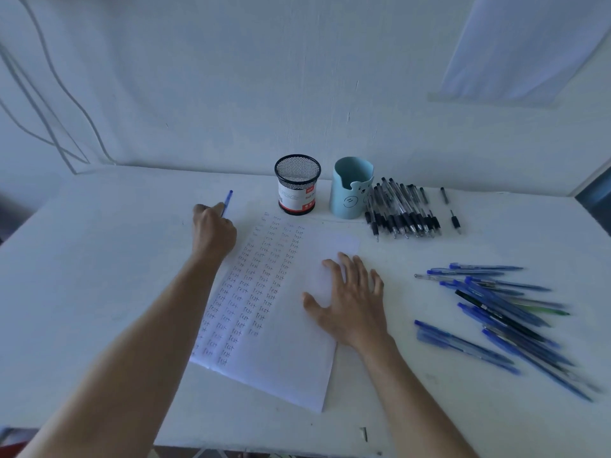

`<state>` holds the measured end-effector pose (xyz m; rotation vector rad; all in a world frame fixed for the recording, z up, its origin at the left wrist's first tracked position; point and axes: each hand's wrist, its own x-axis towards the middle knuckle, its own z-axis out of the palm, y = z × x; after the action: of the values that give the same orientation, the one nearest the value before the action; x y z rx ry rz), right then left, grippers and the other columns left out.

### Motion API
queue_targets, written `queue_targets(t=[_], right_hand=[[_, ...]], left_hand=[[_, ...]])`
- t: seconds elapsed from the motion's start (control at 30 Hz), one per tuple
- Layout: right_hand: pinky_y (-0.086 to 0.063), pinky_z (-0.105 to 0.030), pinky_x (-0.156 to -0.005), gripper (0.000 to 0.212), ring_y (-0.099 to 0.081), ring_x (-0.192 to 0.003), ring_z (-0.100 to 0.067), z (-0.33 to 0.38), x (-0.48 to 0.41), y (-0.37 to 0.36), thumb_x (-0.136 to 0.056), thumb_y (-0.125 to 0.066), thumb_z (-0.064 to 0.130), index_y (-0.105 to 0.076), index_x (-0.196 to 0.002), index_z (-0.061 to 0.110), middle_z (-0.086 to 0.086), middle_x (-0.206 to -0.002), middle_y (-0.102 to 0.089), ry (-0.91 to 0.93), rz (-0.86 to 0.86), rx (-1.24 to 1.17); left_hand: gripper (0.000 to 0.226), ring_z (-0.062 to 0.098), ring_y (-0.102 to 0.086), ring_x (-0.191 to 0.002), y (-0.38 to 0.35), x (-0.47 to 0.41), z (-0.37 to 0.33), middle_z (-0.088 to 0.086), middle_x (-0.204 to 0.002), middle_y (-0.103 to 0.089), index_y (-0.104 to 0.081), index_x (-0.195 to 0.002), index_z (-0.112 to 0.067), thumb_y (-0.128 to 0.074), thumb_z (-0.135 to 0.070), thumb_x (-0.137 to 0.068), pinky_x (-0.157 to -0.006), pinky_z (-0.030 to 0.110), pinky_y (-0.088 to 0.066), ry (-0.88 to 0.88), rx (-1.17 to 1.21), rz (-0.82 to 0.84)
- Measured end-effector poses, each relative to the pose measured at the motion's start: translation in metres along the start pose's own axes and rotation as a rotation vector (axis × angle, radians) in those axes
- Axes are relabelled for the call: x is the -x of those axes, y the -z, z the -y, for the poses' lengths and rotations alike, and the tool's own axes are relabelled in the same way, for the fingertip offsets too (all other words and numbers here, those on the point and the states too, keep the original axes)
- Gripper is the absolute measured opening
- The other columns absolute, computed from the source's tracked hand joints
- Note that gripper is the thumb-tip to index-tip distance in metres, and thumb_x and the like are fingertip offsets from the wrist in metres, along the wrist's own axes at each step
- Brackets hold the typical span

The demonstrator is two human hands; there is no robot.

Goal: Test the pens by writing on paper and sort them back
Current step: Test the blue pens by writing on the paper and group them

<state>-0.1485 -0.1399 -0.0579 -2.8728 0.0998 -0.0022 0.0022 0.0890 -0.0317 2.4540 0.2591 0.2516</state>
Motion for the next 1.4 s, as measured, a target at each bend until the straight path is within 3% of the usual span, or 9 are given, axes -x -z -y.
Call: queue_targets(t=[0.17,0.4,0.6,0.73,0.93,1.1,1.23,1.33,1.4], right_hand=[[-0.004,-0.050,-0.120,0.085,-0.003,-0.152,-0.021,0.000,0.000,0.001,-0.073,-0.016,0.077,-0.026,-0.147,0.035,0.005,-0.164,-0.012,0.006,-0.003,0.016],[-0.004,-0.050,-0.120,0.086,-0.003,-0.152,-0.021,0.000,0.000,0.001,-0.073,-0.017,0.078,-0.027,-0.147,0.035,0.004,-0.164,-0.012,0.006,-0.002,0.005],[-0.003,-0.050,-0.120,0.084,-0.001,-0.152,-0.020,-0.001,0.000,0.000,-0.073,-0.017,0.078,-0.024,-0.146,0.037,0.006,-0.164,-0.010,0.000,0.005,0.011],[-0.003,-0.049,-0.120,0.087,-0.001,-0.152,-0.020,0.000,0.000,0.001,-0.071,-0.015,0.078,-0.025,-0.146,0.036,0.006,-0.164,-0.010,-0.001,0.013,0.012],[-0.003,-0.048,-0.119,0.088,-0.002,-0.152,-0.021,-0.001,-0.001,0.003,-0.069,-0.014,0.079,-0.025,-0.145,0.036,0.003,-0.164,-0.011,0.002,0.033,0.005],[-0.004,-0.047,-0.119,0.083,-0.004,-0.152,-0.019,-0.001,-0.001,0.002,-0.075,-0.027,0.080,-0.028,-0.146,0.037,0.005,-0.164,-0.012,-0.003,0.029,-0.028],[-0.006,-0.046,-0.121,0.061,-0.009,-0.152,-0.019,-0.007,-0.006,0.006,-0.092,-0.045,0.061,-0.035,-0.146,0.036,0.006,-0.164,-0.018,0.009,0.076,-0.120],[-0.025,-0.038,-0.115,0.043,-0.038,-0.141,-0.020,-0.020,-0.006,0.024,-0.093,-0.047,0.041,-0.058,-0.132,0.026,0.001,-0.145,-0.050,0.064,0.044,-0.390],[-0.037,-0.034,-0.103,0.029,-0.051,-0.125,-0.019,-0.034,-0.001,0.043,-0.094,-0.055,0.027,-0.066,-0.120,0.026,0.005,-0.129,-0.061,0.056,0.028,-0.358]], left_hand=[[0.035,0.043,-0.051,-0.114,-0.010,-0.025,0.002,0.026,-0.130,-0.046,-0.059,-0.128,0.004,-0.046,0.000,-0.096,-0.092,0.043,-0.042,0.043,-0.069,-0.048],[0.021,0.045,-0.052,-0.103,-0.013,-0.035,0.008,0.031,-0.113,-0.054,-0.066,-0.097,0.006,-0.047,-0.001,-0.091,-0.083,0.046,-0.044,0.083,-0.071,-0.061],[0.039,0.040,-0.042,-0.125,-0.008,-0.025,-0.001,0.023,-0.135,-0.048,-0.056,-0.134,-0.004,-0.054,-0.017,-0.097,-0.102,0.046,-0.036,0.070,-0.058,-0.072],[0.050,0.035,-0.041,-0.125,-0.008,0.006,-0.018,0.014,-0.135,-0.050,-0.051,-0.140,-0.015,-0.060,-0.023,-0.092,-0.104,0.045,-0.031,-0.051,-0.105,-0.128],[0.036,0.034,-0.048,-0.120,-0.020,0.080,-0.025,0.011,-0.125,-0.061,-0.068,-0.124,-0.015,-0.061,-0.005,-0.089,-0.101,0.043,-0.037,-0.462,0.011,0.130],[0.049,0.024,-0.038,-0.137,-0.030,0.112,-0.019,0.000,-0.143,-0.053,-0.060,-0.135,-0.023,-0.039,-0.032,-0.092,-0.108,0.039,-0.028,-0.484,-0.135,0.291],[0.065,0.022,-0.039,-0.139,-0.033,0.119,-0.013,-0.002,-0.144,-0.052,-0.057,-0.137,-0.024,-0.024,-0.049,-0.087,-0.112,0.037,-0.026,-0.517,-0.213,0.275],[0.064,0.023,-0.042,-0.136,-0.033,0.120,-0.012,-0.001,-0.141,-0.055,-0.059,-0.134,-0.022,-0.024,-0.049,-0.087,-0.110,0.038,-0.029,-0.525,-0.218,0.251],[0.063,0.023,-0.043,-0.136,-0.032,0.120,-0.013,-0.002,-0.140,-0.055,-0.060,-0.133,-0.022,-0.025,-0.049,-0.088,-0.110,0.038,-0.030,-0.530,-0.218,0.249]])
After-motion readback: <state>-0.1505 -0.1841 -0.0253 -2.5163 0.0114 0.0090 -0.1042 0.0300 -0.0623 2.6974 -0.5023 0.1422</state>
